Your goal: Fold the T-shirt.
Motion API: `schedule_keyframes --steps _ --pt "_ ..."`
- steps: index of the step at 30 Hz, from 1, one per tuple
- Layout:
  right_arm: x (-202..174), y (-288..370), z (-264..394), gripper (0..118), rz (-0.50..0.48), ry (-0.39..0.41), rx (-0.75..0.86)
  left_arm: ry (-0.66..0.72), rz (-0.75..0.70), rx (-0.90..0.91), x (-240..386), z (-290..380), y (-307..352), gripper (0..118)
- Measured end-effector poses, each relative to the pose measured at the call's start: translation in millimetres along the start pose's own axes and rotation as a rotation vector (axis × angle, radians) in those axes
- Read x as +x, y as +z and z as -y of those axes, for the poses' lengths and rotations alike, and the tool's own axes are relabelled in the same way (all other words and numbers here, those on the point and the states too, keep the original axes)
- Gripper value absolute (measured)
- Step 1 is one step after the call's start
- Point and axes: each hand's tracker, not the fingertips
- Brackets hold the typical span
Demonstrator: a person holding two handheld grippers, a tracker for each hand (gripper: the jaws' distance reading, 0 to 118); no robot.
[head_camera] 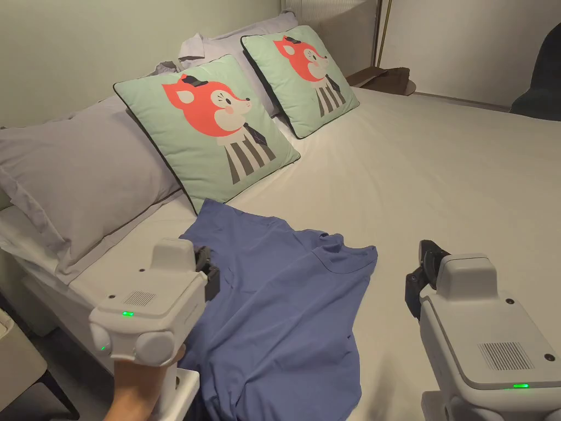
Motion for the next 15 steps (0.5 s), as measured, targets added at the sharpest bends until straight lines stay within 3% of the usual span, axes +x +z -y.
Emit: schedule_keyframes --steps 3,7,8,13,15 --pt "11.7 -0.4 1.2 0 0.024 0.010 -0.004 0.028 0.055 -0.154 12.2 0.8 -41.8 5" --pt "25.2 -1.8 4.0 0 0.052 0.011 -0.018 -0.001 0.051 -0.383 34.6 6.6 -87.1 100" --pt "28.7 -2.2 4.9 0 0.058 0.011 -0.022 0.013 0.055 -0.403 35.8 12.2 -96.9 107" --pt "42.7 -3.2 9.1 0 0.079 0.020 -0.043 0.010 0.035 -0.515 44.5 35.9 -128.3 107" --pt "47.5 -2.3 9.9 0 0.085 0.027 -0.048 -0.004 0.017 -0.534 47.5 45.6 -133.9 100"
